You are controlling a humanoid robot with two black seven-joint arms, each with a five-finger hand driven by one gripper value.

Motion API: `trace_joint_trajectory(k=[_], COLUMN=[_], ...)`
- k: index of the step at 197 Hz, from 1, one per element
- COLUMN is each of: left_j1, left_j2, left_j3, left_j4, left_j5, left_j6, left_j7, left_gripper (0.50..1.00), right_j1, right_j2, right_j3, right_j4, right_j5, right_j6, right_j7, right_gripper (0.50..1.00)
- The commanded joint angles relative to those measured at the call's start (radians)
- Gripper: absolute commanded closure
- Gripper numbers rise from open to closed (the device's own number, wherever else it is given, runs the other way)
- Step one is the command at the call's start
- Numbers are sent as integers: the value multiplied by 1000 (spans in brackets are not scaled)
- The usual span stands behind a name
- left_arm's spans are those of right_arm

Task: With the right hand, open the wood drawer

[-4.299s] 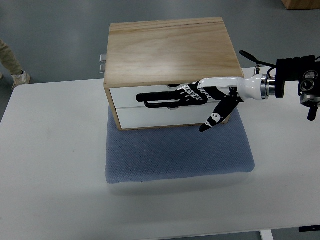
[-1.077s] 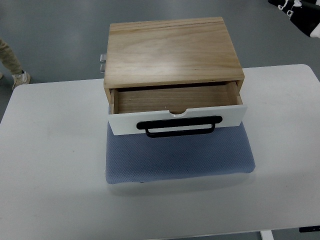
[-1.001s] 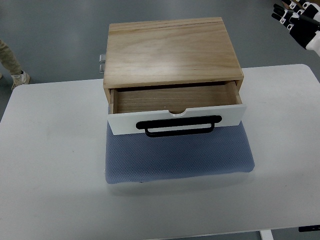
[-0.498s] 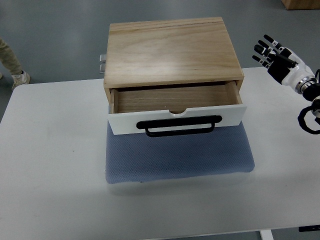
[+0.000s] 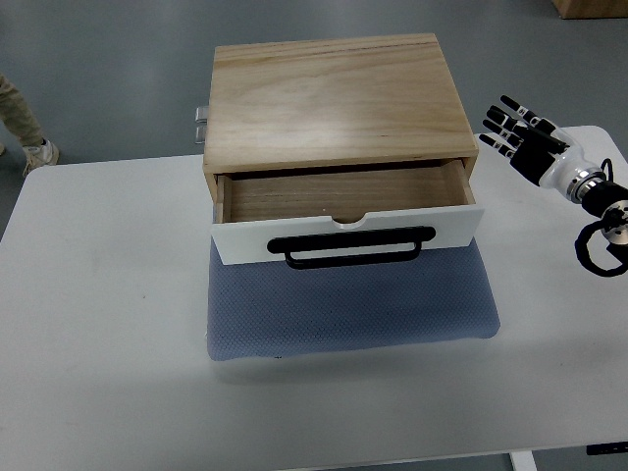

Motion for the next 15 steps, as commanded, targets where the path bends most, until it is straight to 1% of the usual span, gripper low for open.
trace_joint_trajectory(k=[1, 15], left_j1=[0, 0], left_j2=[0, 0], left_j3=[0, 0], left_j4=[0, 0], left_j5=[0, 0], left_j6=[0, 0], left_j7=[0, 0], left_gripper=[500, 500], right_j1=[-11, -21], right_j2=[5, 5], right_j3=[-5, -5], right_j4=[-1, -1], right_j5=[-7, -7], right_j6=[7, 7], right_j7=[0, 0], right_gripper=[548, 548])
